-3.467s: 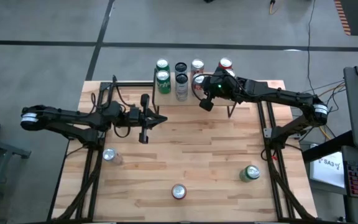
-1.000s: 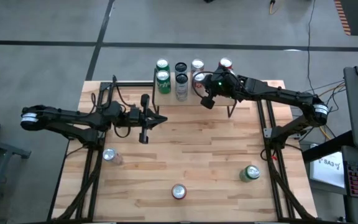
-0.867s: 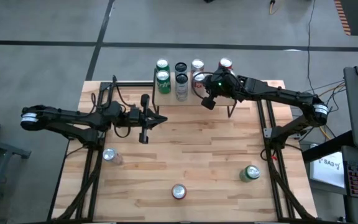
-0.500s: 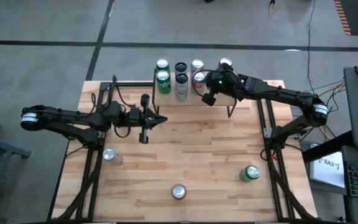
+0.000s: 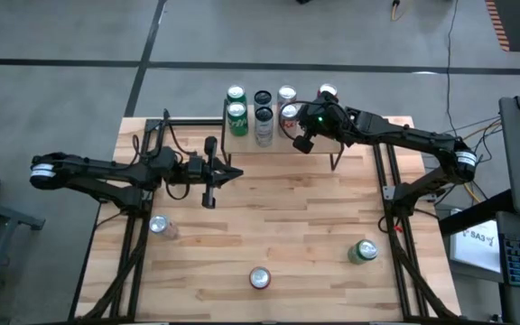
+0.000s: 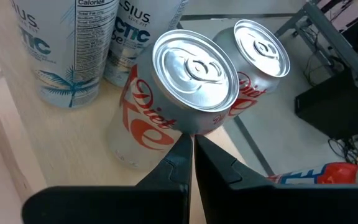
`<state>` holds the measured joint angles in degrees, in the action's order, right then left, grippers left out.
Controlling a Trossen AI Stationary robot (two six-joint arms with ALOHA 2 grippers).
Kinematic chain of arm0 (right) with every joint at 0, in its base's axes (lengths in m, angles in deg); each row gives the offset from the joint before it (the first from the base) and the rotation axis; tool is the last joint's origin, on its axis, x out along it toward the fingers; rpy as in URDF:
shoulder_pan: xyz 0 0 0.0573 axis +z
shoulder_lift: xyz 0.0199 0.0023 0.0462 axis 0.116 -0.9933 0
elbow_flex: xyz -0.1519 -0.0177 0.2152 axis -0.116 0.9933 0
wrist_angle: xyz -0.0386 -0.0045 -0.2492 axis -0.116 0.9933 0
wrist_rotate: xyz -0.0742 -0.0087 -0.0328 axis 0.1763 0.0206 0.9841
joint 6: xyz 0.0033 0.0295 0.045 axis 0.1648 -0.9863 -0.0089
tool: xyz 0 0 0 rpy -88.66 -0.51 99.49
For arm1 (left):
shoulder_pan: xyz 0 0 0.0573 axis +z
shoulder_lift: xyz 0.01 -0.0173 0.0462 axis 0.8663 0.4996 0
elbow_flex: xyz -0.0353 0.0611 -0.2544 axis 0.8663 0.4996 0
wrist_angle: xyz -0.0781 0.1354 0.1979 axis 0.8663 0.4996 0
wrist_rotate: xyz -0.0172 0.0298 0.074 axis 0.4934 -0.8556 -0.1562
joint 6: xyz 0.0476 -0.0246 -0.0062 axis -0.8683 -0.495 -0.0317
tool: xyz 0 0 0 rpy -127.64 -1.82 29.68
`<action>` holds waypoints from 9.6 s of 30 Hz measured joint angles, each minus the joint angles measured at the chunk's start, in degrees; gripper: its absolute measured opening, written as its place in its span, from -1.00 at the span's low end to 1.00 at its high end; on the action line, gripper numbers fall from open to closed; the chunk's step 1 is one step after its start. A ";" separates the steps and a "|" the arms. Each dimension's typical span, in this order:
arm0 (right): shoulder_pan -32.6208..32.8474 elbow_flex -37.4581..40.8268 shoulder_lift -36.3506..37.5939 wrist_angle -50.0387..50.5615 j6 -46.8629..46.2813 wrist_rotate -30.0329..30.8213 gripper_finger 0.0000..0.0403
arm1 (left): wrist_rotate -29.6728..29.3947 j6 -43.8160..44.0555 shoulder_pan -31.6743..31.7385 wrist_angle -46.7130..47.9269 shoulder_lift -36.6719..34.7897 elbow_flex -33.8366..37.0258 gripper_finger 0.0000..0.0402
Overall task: Place canned beverage on shelf
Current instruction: Put the bottom white red soda can on the shelf aligned with the other white red soda can, then put the white yellow soda can on the shelf
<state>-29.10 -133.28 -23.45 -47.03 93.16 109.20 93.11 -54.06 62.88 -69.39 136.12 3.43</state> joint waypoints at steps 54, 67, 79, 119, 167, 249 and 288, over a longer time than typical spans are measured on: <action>0.28 -1.46 -1.01 -4.16 -6.86 -6.92 -0.96 | 0.00 -0.02 0.00 -0.04 0.00 0.00 -1.00; 0.28 -1.46 -1.01 -3.41 -6.23 -4.99 -0.96 | 0.00 -0.02 -0.01 -0.02 0.00 0.00 -1.00; 0.28 -1.46 -0.98 -3.26 -5.05 -4.00 -0.96 | 0.00 0.00 0.00 0.00 0.00 0.00 -1.00; 19.55 -3.08 7.07 8.04 -10.11 -4.22 -0.96 | 0.57 12.70 -1.75 6.79 -0.24 -4.44 -1.00; 25.20 -2.97 9.33 23.95 -14.93 -4.44 -0.95 | -17.90 26.47 11.75 125.84 6.07 -36.79 -1.00; 25.20 -2.19 9.31 23.39 -13.99 -4.46 -0.95 | -23.04 29.85 22.12 119.31 6.01 -27.82 0.37; 25.18 -0.83 9.31 23.35 -13.44 -4.44 -0.95 | -23.33 27.89 22.54 102.42 6.13 -14.35 0.40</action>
<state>-3.92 -134.11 -14.14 -23.68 79.72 104.75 69.78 -26.16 85.42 33.03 142.25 -10.93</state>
